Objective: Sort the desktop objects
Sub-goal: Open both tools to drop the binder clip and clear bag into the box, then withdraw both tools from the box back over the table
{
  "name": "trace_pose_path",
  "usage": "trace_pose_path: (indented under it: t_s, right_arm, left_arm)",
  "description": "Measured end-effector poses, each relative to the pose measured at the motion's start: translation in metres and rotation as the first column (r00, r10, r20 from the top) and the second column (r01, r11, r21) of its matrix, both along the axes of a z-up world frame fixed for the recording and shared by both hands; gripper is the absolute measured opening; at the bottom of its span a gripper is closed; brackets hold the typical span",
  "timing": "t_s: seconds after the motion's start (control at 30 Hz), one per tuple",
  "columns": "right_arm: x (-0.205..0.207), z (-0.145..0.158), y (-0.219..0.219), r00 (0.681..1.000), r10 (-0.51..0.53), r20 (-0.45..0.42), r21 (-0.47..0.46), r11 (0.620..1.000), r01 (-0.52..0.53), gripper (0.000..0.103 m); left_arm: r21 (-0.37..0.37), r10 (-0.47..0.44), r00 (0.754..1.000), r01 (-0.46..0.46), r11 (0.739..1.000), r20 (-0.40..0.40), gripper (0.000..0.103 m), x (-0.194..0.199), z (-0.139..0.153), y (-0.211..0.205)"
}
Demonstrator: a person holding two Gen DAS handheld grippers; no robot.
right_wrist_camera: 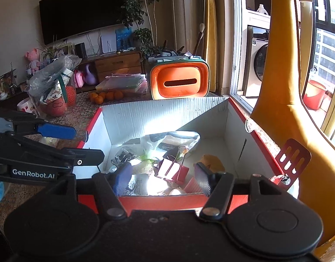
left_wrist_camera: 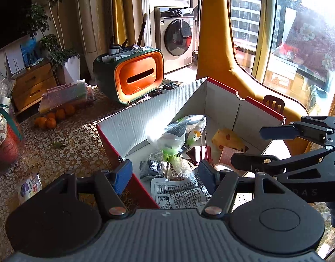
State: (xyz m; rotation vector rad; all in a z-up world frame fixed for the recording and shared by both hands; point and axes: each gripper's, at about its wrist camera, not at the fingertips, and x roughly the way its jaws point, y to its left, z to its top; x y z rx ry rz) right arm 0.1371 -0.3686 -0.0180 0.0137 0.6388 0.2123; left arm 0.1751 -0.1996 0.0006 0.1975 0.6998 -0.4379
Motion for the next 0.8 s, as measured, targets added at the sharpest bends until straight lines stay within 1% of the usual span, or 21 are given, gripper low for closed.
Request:
trace_pose_path:
  t_s: [0.03,0.13,0.2,0.3,0.37,0.43,0.47,0.6,0.73,0.8]
  right_arm:
    - [-0.004,0.002,0.000,1.000,0.000,0.010,0.005,1.000,0.000,0.070]
    - [-0.013,0.007,0.002,1.000,0.004,0.020,0.012,1.000,-0.004,0.071]
    - [-0.018,0.010,0.003,1.000,0.004,0.026,0.017,1.000,-0.005,0.076]
    - [-0.025,0.015,0.005,0.999,0.007,0.039,0.025,1.000,-0.008,0.078]
    - [-0.030,0.018,0.007,0.999,0.006,0.045,0.031,0.999,-0.007,0.084]
    - [-0.037,0.020,0.008,0.999,0.004,0.052,0.043,0.999,-0.006,0.085]
    - [-0.039,0.020,0.009,0.999,0.004,0.051,0.049,0.999,-0.006,0.086]
    - [-0.044,0.019,0.013,0.999,-0.002,0.041,0.065,0.998,-0.001,0.088]
    - [-0.048,0.019,0.022,1.000,-0.002,0.031,0.070,0.998,0.000,0.088]
    - [-0.051,0.020,0.028,0.999,0.001,0.033,0.067,0.998,-0.003,0.093]
  left_arm:
    - [-0.007,0.002,1.000,-0.002,1.000,0.001,0.066,-0.003,0.002,0.002]
    - [-0.012,0.008,1.000,-0.008,1.000,0.011,0.066,-0.010,0.006,0.007]
    - [-0.022,0.015,1.000,-0.014,1.000,0.015,0.066,-0.014,0.008,0.011]
    - [-0.043,0.029,0.999,-0.028,0.999,0.023,0.072,-0.021,0.011,0.020]
    - [-0.048,0.037,0.999,-0.036,0.998,0.034,0.073,-0.026,0.013,0.027]
    - [-0.050,0.045,0.998,-0.043,0.998,0.045,0.079,-0.032,0.014,0.033]
    - [-0.051,0.047,0.998,-0.045,0.998,0.048,0.080,-0.034,0.014,0.035]
    - [-0.061,0.061,0.996,-0.058,0.997,0.062,0.082,-0.046,0.015,0.051]
    - [-0.095,0.093,0.993,-0.087,0.992,0.066,0.084,-0.057,0.017,0.073]
    - [-0.104,0.101,0.993,-0.094,0.990,0.066,0.085,-0.062,0.016,0.082]
